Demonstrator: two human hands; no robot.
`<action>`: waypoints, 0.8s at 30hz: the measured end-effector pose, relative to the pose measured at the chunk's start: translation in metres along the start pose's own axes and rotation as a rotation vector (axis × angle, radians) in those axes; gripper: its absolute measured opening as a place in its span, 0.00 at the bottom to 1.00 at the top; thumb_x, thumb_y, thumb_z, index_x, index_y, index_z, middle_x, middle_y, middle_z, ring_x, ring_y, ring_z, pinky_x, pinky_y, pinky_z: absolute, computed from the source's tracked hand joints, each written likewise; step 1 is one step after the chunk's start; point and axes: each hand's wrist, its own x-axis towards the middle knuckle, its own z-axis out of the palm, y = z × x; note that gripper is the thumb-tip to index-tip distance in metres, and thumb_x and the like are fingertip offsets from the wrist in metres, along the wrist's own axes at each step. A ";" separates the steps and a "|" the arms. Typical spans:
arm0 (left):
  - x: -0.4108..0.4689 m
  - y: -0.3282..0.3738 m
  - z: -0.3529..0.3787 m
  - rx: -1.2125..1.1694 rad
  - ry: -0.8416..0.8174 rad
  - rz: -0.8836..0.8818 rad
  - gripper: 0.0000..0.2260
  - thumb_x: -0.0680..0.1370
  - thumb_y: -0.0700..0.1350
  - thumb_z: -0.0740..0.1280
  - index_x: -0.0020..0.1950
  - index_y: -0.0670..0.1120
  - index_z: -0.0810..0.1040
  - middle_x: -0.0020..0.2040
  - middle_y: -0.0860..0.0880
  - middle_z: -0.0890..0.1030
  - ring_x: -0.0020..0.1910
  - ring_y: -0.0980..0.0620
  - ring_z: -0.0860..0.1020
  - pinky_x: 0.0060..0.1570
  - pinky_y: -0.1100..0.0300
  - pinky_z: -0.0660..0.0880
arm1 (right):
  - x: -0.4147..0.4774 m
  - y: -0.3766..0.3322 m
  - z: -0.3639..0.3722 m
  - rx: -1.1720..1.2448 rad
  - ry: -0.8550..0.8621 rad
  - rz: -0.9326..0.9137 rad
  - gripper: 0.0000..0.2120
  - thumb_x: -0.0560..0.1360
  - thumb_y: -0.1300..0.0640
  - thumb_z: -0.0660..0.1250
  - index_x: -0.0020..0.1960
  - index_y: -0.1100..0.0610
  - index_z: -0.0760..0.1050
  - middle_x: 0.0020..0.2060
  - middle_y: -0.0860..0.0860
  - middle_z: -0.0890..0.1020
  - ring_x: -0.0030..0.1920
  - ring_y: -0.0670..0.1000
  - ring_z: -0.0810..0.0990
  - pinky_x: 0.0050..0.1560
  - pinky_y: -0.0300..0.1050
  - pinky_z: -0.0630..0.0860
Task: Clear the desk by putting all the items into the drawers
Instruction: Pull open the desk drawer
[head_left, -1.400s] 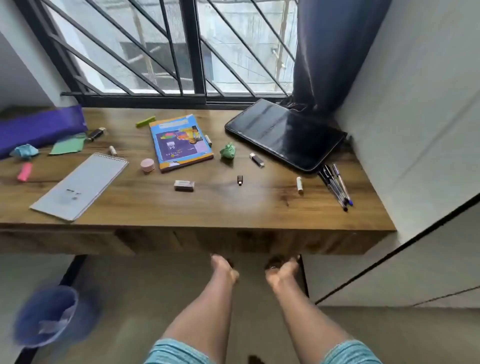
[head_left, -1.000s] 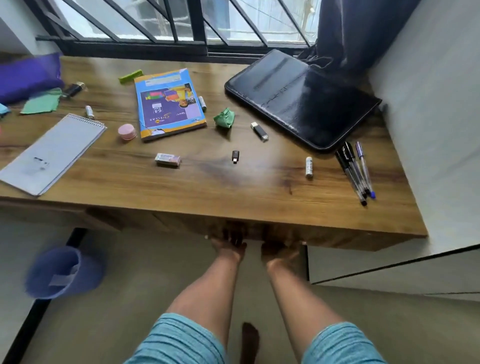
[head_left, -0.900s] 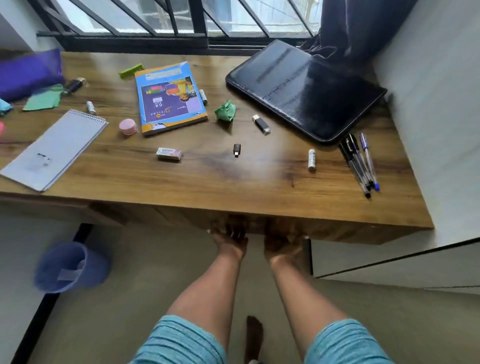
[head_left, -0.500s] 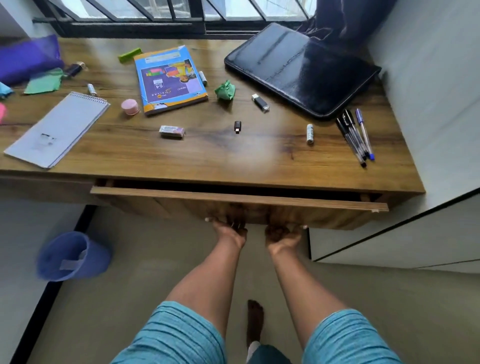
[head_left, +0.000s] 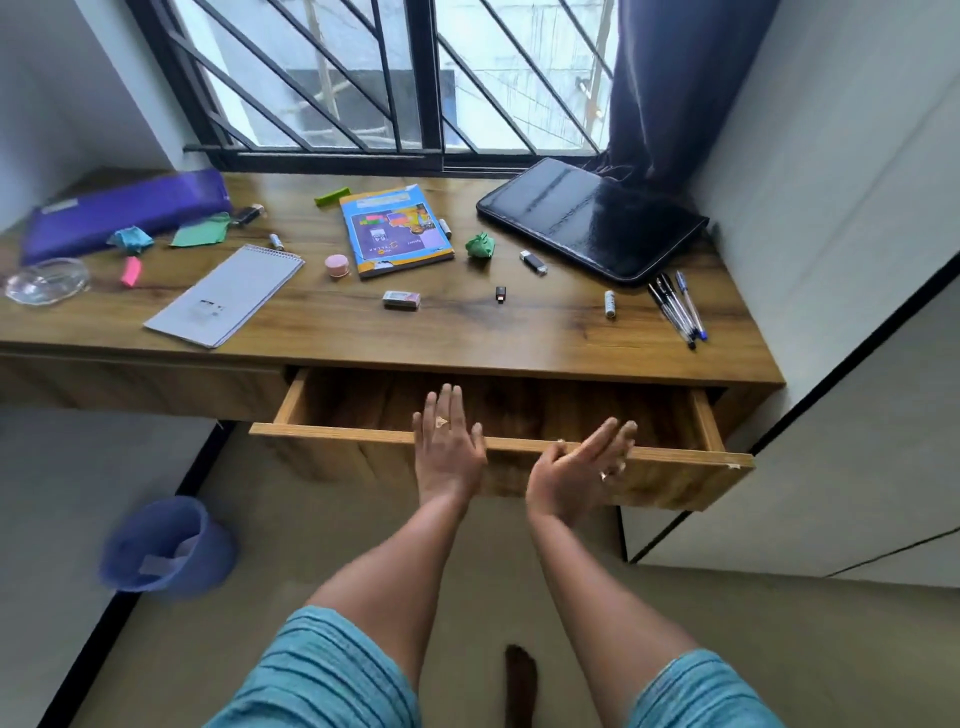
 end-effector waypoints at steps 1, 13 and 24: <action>-0.001 -0.002 -0.002 0.045 -0.092 0.065 0.20 0.82 0.49 0.53 0.73 0.45 0.66 0.73 0.47 0.68 0.75 0.49 0.62 0.75 0.54 0.48 | -0.006 0.002 0.002 -0.126 -0.080 -0.238 0.27 0.74 0.63 0.64 0.72 0.63 0.64 0.73 0.60 0.62 0.74 0.58 0.59 0.72 0.55 0.57; -0.034 0.001 -0.036 0.219 -0.302 0.092 0.22 0.83 0.50 0.49 0.59 0.40 0.79 0.58 0.40 0.80 0.60 0.41 0.77 0.61 0.52 0.69 | -0.035 0.009 -0.028 -0.452 -0.511 -0.715 0.11 0.77 0.58 0.60 0.52 0.59 0.79 0.47 0.56 0.83 0.52 0.57 0.80 0.64 0.51 0.71; -0.142 -0.005 -0.073 0.284 -0.360 0.035 0.19 0.82 0.50 0.52 0.56 0.42 0.80 0.54 0.42 0.81 0.55 0.44 0.79 0.56 0.53 0.73 | -0.083 0.015 -0.108 -0.541 -0.715 -0.605 0.17 0.79 0.58 0.51 0.51 0.58 0.80 0.48 0.56 0.84 0.48 0.54 0.83 0.44 0.43 0.76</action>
